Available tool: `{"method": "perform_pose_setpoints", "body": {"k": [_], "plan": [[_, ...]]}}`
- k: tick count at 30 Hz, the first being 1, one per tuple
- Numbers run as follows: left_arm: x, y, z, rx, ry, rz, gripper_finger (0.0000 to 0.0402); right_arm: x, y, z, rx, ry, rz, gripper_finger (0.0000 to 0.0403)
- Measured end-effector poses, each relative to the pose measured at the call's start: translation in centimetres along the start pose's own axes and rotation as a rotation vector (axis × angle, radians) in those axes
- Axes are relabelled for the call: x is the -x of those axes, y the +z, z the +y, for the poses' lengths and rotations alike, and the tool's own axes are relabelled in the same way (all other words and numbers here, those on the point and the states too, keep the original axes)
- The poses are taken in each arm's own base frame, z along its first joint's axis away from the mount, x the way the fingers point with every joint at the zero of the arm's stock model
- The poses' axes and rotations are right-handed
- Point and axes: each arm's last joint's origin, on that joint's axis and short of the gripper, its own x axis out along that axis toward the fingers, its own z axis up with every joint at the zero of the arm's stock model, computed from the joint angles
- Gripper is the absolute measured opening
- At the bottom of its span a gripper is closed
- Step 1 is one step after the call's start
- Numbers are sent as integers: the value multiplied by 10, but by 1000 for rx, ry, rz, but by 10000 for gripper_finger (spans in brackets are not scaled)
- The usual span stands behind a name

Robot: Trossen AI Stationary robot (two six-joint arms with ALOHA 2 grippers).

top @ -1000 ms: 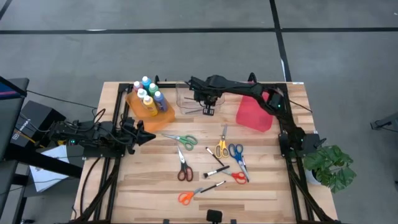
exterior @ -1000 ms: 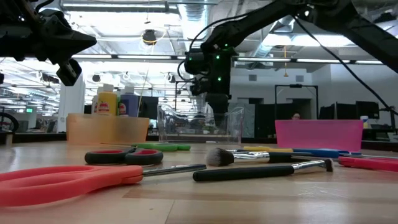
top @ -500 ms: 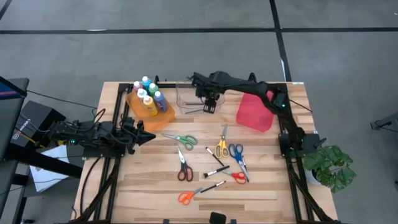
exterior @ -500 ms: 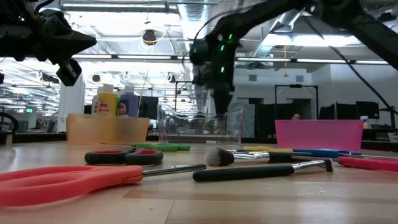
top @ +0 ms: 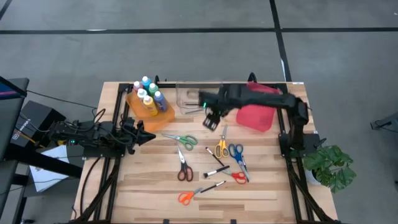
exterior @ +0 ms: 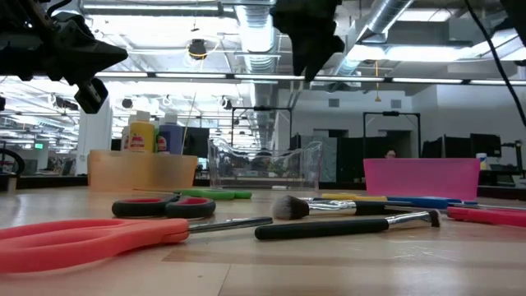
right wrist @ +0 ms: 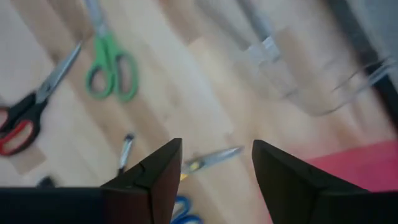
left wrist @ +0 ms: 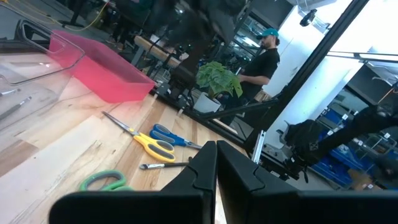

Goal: Pick & Place Paint Supplies
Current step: Put the black paint brush into the transparent bin

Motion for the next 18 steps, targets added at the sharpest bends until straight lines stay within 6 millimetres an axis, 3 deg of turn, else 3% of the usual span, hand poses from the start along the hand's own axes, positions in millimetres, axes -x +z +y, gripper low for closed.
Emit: {"method": "perform_pose_setpoints", "body": {"k": [8,18], "plan": [[0,0,0,0,0,0,6,-61,-15,68,35,16,167,249],[0,0,0,1,-1,-4,6,-138,-22,106,77,94,311,266]]}}
